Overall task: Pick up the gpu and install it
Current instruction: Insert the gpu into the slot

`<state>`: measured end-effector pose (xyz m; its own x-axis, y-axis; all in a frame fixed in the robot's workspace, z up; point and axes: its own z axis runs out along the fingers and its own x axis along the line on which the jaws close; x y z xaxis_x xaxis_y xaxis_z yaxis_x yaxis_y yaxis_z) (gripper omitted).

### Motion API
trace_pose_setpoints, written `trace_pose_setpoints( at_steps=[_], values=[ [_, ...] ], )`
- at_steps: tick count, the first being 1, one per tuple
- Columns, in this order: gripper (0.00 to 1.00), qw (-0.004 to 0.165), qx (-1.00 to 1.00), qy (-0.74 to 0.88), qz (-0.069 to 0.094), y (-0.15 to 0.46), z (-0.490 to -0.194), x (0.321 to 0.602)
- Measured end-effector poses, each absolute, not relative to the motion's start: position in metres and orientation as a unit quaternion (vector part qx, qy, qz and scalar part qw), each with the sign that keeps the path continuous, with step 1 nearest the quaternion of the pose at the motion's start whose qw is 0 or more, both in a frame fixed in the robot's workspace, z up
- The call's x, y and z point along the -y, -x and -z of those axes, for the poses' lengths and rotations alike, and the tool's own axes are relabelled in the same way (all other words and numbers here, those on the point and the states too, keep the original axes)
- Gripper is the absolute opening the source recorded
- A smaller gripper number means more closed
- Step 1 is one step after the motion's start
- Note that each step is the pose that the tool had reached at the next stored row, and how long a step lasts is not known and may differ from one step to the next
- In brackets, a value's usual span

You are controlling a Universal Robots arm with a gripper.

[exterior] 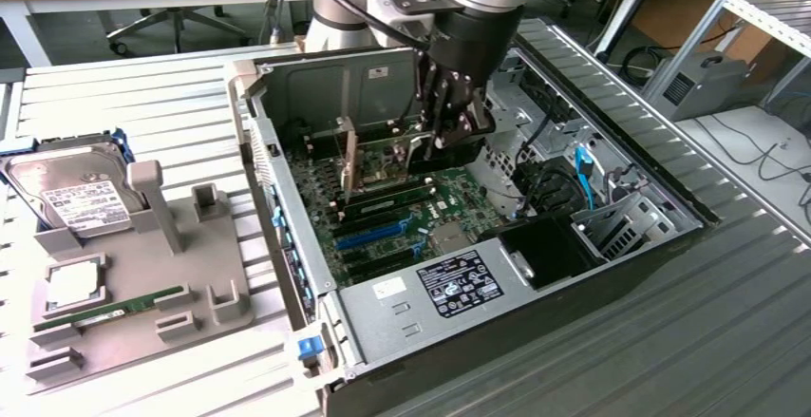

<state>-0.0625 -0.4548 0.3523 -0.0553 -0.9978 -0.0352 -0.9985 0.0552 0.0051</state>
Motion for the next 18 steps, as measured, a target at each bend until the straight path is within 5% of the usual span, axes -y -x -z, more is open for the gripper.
trace_pose_setpoints(
  at_steps=[18],
  values=[
    [0.27, 0.009, -0.727, 0.686, -0.016, 0.0627, -0.3465, 0.4548]
  ],
)
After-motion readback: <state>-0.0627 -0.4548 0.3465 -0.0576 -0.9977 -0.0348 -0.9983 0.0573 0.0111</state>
